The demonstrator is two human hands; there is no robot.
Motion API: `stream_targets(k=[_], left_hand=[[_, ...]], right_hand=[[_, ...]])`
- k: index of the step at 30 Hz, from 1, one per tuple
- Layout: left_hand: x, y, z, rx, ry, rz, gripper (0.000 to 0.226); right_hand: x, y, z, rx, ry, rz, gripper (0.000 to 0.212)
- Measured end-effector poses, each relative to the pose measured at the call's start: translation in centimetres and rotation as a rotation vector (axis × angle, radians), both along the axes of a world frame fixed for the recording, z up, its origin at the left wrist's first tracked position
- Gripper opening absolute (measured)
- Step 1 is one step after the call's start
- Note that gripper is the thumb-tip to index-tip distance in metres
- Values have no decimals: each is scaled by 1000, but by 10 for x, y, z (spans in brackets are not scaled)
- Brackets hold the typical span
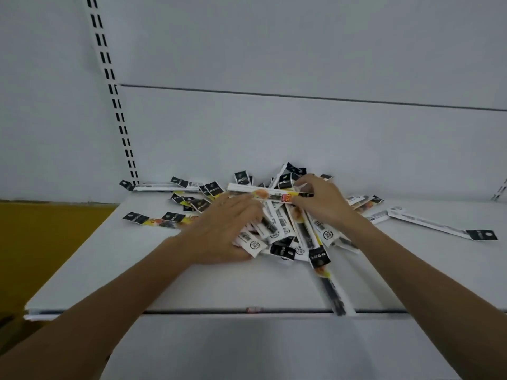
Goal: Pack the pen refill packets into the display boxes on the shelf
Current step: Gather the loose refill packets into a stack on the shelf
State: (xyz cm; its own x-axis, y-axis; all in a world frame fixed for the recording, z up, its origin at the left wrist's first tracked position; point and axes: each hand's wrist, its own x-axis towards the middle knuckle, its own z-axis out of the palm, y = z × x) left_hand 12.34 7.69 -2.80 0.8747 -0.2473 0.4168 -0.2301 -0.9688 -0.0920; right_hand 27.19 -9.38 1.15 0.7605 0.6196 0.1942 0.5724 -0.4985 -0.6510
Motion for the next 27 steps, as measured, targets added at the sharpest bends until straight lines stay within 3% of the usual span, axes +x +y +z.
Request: stream_targets(k=[4,12,17,21,25,27], left_hand=[[13,-1,-2,-30,143,35,87],[17,-1,2,24,-25,-26,61],[14,-6,0,-6,75,-93,51],[18,-12,-1,74,48,-35,60],[24,-24,1,136,-54,-22,63],[24,-30,0,157,-108,-68,57]], right_hand=[[-3,7,5,-71,56,113,50],[14,2,11,-99,30,105,63],[20,-12,12,-168,-125,-4,83],[6,-9,7,-302,-35,-7,60],[1,6,-6,-394,-53,-103,91],[2,8,-6,-417,-100,-101,82]])
